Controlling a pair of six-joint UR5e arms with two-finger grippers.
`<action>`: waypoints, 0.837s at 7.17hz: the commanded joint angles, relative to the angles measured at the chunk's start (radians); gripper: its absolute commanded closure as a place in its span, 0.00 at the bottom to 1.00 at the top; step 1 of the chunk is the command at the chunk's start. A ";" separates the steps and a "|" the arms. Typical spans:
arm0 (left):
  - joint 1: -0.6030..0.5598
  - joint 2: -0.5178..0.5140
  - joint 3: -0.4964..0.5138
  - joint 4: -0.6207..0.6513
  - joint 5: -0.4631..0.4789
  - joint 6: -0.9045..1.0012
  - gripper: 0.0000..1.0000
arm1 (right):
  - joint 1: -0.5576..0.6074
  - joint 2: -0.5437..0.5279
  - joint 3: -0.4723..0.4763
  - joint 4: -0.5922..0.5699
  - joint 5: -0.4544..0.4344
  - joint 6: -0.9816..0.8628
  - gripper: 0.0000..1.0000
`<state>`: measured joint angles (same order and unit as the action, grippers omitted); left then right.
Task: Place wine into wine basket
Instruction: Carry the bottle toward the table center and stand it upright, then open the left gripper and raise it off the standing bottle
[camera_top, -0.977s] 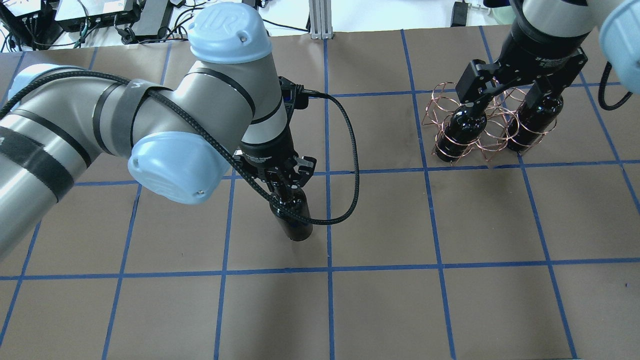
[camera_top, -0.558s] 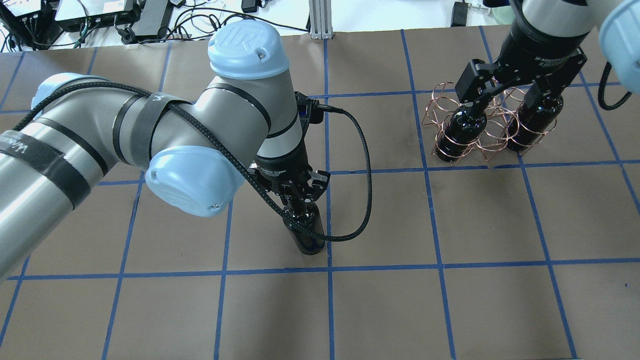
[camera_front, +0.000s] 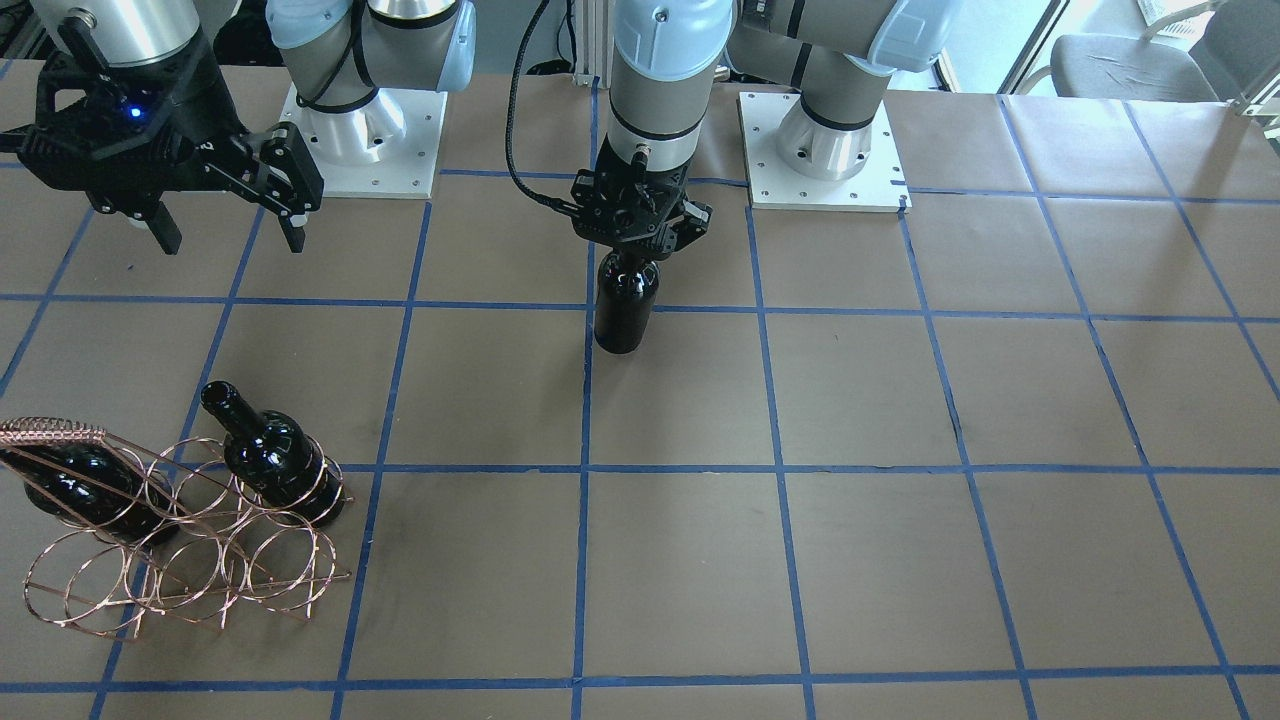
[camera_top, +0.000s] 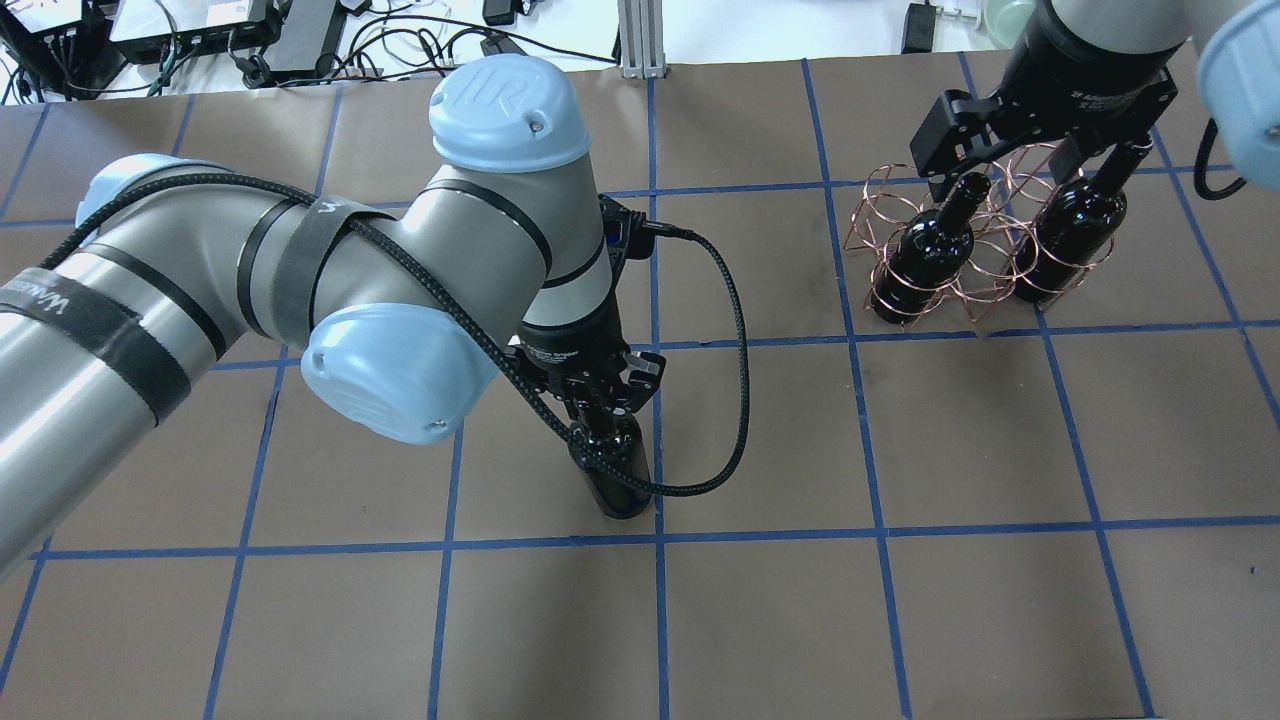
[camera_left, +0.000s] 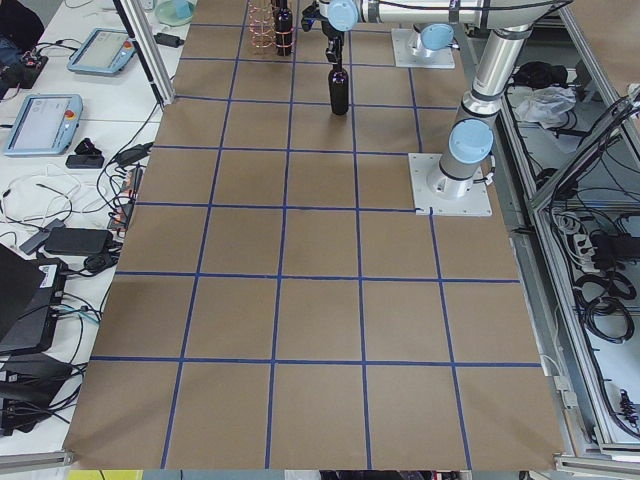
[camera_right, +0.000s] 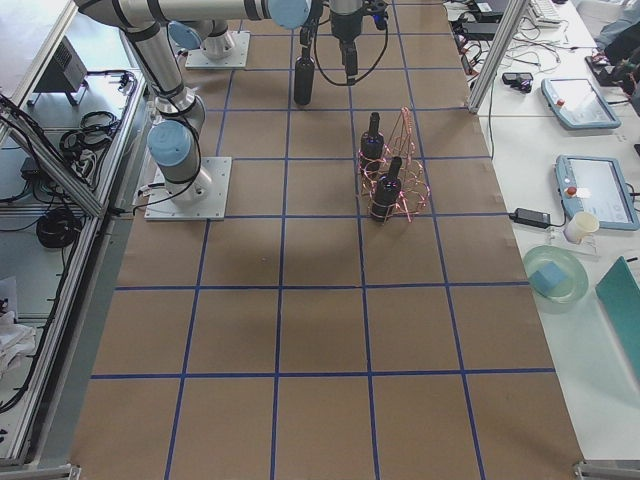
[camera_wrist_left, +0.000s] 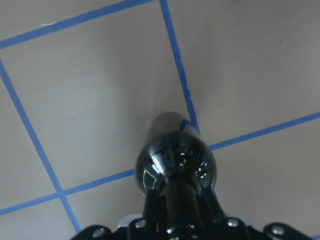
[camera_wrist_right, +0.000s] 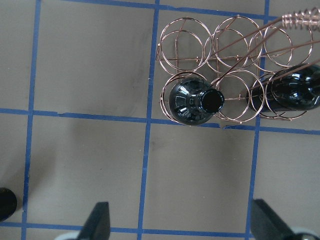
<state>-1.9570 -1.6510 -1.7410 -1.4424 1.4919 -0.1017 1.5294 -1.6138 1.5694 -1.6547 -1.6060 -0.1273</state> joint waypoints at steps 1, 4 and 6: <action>0.003 -0.003 0.000 0.000 -0.004 -0.001 0.89 | 0.000 0.002 0.000 0.003 -0.005 0.006 0.00; 0.003 -0.006 0.001 0.000 -0.005 -0.001 0.27 | 0.002 0.002 0.000 0.045 0.012 -0.011 0.00; 0.009 0.005 0.020 0.007 0.010 0.016 0.00 | 0.002 0.002 0.000 0.049 0.012 -0.002 0.00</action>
<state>-1.9523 -1.6538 -1.7345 -1.4396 1.4912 -0.0976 1.5306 -1.6123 1.5693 -1.6095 -1.5941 -0.1348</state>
